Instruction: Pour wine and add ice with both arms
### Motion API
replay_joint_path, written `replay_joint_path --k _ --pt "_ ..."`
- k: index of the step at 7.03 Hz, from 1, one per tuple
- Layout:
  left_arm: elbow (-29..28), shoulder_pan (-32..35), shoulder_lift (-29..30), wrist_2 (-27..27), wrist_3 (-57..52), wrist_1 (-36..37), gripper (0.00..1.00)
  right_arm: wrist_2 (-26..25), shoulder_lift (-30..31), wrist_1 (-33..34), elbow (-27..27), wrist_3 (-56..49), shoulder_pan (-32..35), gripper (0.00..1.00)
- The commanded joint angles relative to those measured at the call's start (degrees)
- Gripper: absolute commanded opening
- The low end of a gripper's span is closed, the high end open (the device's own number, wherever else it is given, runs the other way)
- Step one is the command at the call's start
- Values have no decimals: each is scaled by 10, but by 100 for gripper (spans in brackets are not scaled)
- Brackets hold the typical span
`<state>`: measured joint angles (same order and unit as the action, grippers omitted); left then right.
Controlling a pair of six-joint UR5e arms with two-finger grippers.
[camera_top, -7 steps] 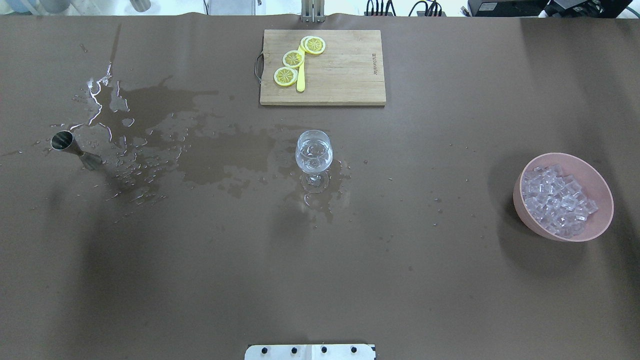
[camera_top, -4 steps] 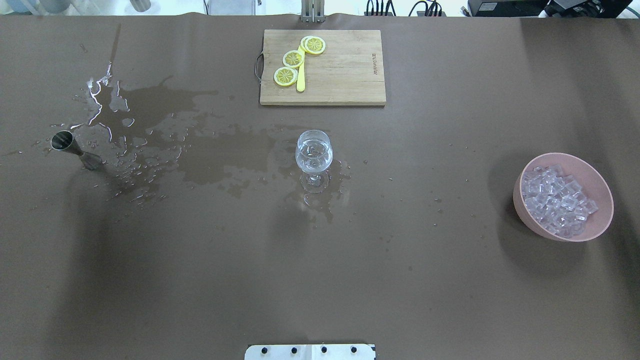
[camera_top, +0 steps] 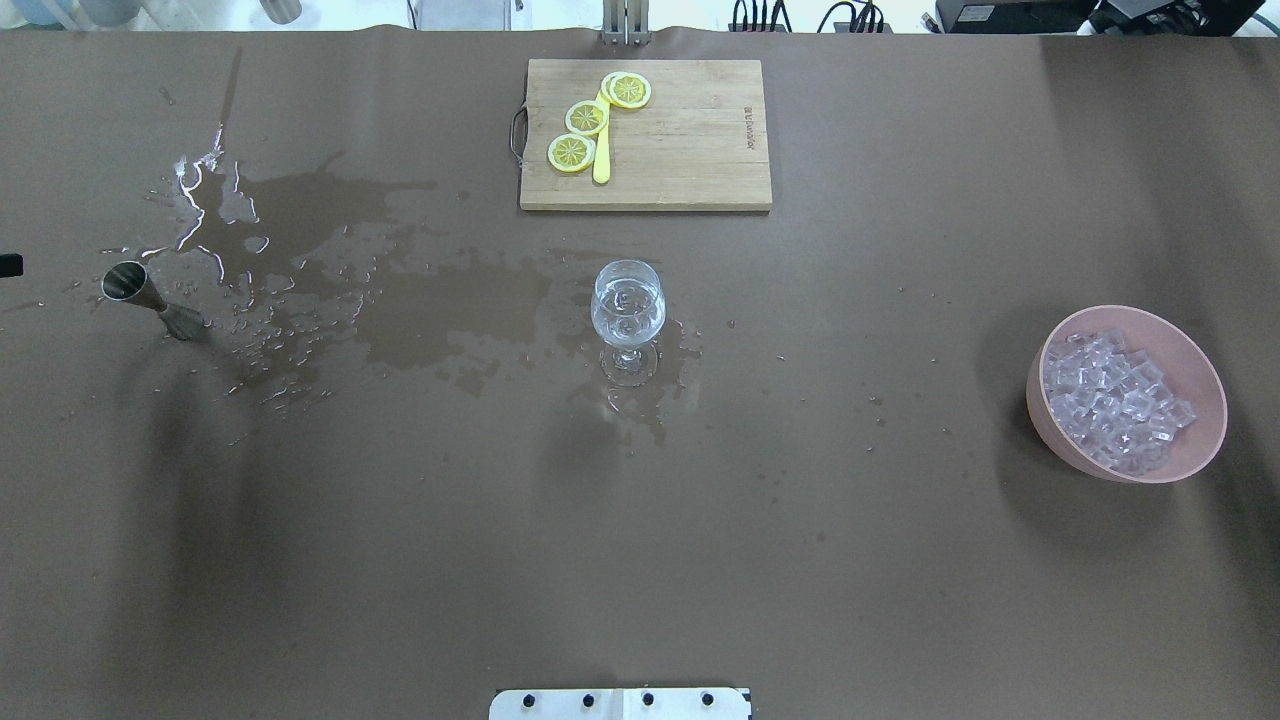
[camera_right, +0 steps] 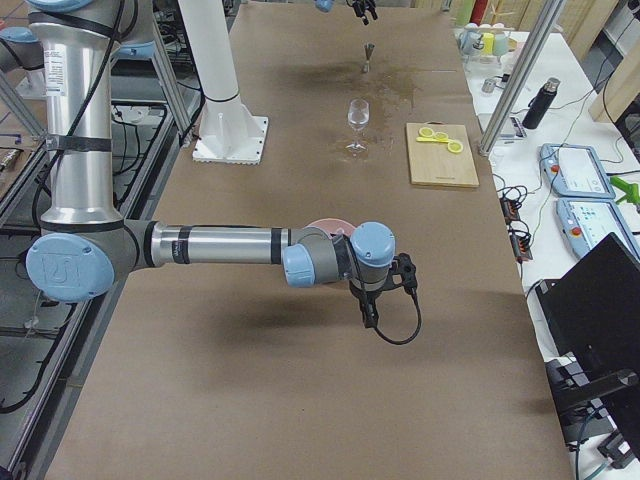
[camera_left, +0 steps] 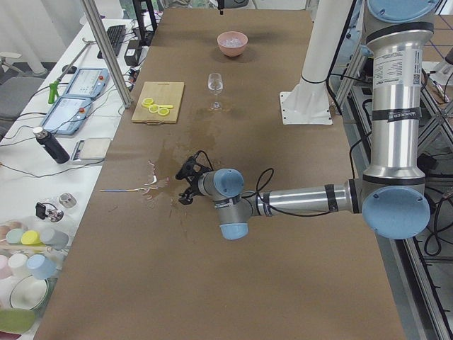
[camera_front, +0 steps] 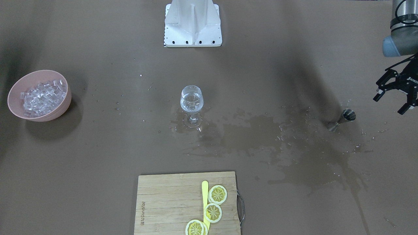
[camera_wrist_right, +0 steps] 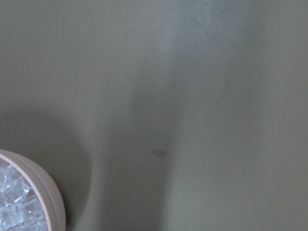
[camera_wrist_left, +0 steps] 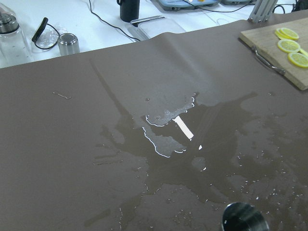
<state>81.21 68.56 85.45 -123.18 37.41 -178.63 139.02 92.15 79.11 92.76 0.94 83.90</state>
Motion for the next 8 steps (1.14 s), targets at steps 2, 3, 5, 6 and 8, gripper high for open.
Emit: replay_joint_path --k 2,3,5,6,8 --pt "1 -97 -8 120 -9 -23 98 16 4 0 1 -1 -3 100" --pt "3 -134 -8 160 -8 -29 98 16 5 0 1 -1 -3 100" --pt "0 -149 -8 176 -6 -38 98 16 9 0 1 -1 -3 100" --pt "-2 -163 -8 200 -6 -38 98 16 10 0 1 -2 -3 100" --pt "-22 -183 0 224 -5 -38 98 16 10 0 1 -1 -3 100"
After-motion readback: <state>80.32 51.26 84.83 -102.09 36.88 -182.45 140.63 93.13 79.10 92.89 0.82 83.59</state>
